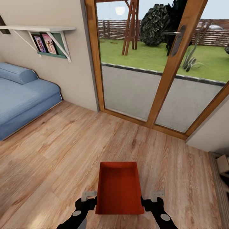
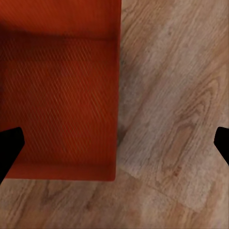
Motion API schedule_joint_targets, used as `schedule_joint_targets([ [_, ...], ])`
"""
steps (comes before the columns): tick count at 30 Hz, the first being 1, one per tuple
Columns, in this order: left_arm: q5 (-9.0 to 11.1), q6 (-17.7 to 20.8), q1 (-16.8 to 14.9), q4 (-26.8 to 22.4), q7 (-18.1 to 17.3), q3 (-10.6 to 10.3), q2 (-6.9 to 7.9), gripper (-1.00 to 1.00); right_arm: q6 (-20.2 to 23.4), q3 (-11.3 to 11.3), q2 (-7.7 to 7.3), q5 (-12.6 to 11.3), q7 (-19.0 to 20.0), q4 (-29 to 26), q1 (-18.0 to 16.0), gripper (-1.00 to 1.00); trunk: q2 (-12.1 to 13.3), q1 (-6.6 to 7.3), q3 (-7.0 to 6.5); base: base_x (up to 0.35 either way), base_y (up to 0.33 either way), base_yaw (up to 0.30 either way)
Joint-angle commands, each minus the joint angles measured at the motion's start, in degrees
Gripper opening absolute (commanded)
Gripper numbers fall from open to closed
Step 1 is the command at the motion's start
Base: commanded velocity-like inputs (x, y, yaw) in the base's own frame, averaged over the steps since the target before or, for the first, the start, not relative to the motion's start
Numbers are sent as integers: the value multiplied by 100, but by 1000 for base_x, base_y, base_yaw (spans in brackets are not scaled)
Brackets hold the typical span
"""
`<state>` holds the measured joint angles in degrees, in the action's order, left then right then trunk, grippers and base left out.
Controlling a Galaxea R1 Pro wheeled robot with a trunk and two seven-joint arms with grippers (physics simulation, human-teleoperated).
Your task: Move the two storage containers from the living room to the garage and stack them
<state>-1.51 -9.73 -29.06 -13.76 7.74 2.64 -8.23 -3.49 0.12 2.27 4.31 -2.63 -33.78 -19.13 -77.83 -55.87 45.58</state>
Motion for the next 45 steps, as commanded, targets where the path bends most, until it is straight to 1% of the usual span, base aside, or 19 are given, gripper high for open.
schedule_joint_targets([
  [1,-16,-20,-3,5,8,24,-4,100,-11,3,1,48,-27,3,-3,100,-44,-22,32,0,0,0],
  [9,-16,-42,-3,5,8,27,-7,100,-19,13,1,69,-27,3,-3,100,-364,-198,222,0,0,0],
  [16,-16,-38,-3,5,8,27,-12,100,-19,14,1,70,-27,3,-3,100,-645,-352,350,3,0,0],
  [23,-16,-66,-3,-3,8,43,-20,100,-20,14,1,70,-27,3,-3,100,-926,-505,476,152,0,0],
  [36,-16,-56,-3,-3,8,35,-12,100,-19,14,1,76,-27,3,-3,100,-1447,-791,709,6,0,0],
  [45,-16,-55,-3,-3,8,37,-15,100,-20,-12,1,25,-27,3,-3,100,-1808,-989,871,0,0,0],
])
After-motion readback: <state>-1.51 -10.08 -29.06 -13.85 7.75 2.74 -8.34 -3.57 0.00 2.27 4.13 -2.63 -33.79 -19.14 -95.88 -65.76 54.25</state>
